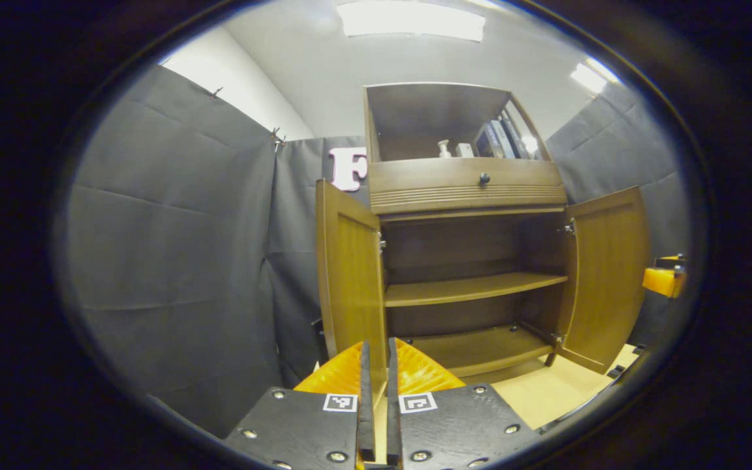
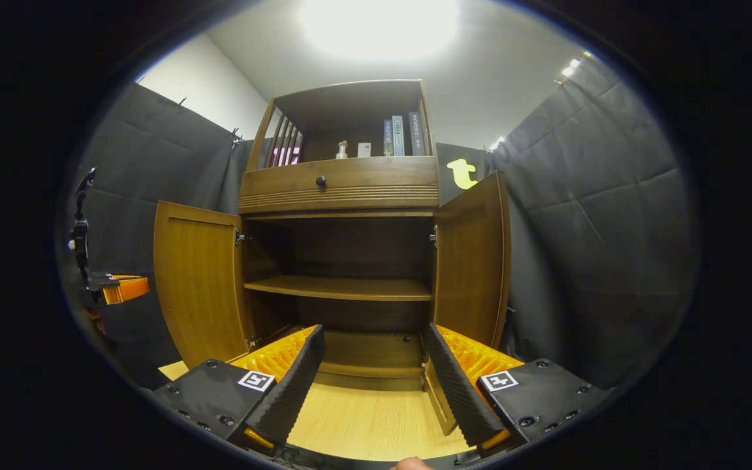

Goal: Open the right door of the double-door shoe cabinet with the right hand, and open the left door with the left hand.

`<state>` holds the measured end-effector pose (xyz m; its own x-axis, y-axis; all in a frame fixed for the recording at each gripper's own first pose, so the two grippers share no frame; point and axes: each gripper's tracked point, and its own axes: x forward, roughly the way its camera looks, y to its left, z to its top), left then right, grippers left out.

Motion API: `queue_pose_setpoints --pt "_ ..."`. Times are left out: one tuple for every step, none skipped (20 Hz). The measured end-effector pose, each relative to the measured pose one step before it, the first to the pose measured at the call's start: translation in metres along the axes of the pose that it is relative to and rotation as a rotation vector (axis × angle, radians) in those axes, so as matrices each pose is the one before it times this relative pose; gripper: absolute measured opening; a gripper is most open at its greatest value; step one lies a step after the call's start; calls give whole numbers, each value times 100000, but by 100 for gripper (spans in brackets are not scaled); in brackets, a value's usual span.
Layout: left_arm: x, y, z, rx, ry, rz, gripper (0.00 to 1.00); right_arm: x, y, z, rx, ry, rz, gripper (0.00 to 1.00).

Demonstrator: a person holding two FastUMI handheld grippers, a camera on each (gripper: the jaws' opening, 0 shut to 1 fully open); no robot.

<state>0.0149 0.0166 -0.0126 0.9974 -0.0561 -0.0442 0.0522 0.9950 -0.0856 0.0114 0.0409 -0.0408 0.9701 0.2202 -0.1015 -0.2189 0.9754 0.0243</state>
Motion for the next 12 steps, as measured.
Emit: queue_pose_setpoints --pt "-184 -440 -204 -227 164 -605 11 -178 -194 23 -10 -171 -635 98" --pt "-336 -424 25 35 213 -659 11 2 -349 -61 56 -136 -356 99" --pt "-294 -318 -194 275 581 -317 11 -121 -85 12 38 -16 -385 99" --pt "-206 -142 -203 386 315 -135 9 -163 -156 -61 -96 -107 -504 99" --pt "-290 -166 -258 80 486 -188 8 -146 -172 -53 -182 -226 -609 99" --pt "-248 -23 -212 77 438 179 6 -159 -249 -87 -177 -208 -878 98" --pt "-204 112 -334 34 303 324 8 -127 -161 -58 57 57 -540 98" --pt "-136 53 -70 -167 179 295 11 -87 -39 -219 227 215 -342 99" --pt "-143 77 -141 -252 149 100 10 -134 -86 -262 250 493 -390 97" --pt "-231 28 -11 -243 -102 83 10 -111 -45 -302 200 624 -221 98" --pt "-198 25 -27 115 -361 338 10 -24 -84 -180 156 544 -231 99" --pt "13 137 200 350 -393 737 10 -24 -15 -165 81 441 -125 99"
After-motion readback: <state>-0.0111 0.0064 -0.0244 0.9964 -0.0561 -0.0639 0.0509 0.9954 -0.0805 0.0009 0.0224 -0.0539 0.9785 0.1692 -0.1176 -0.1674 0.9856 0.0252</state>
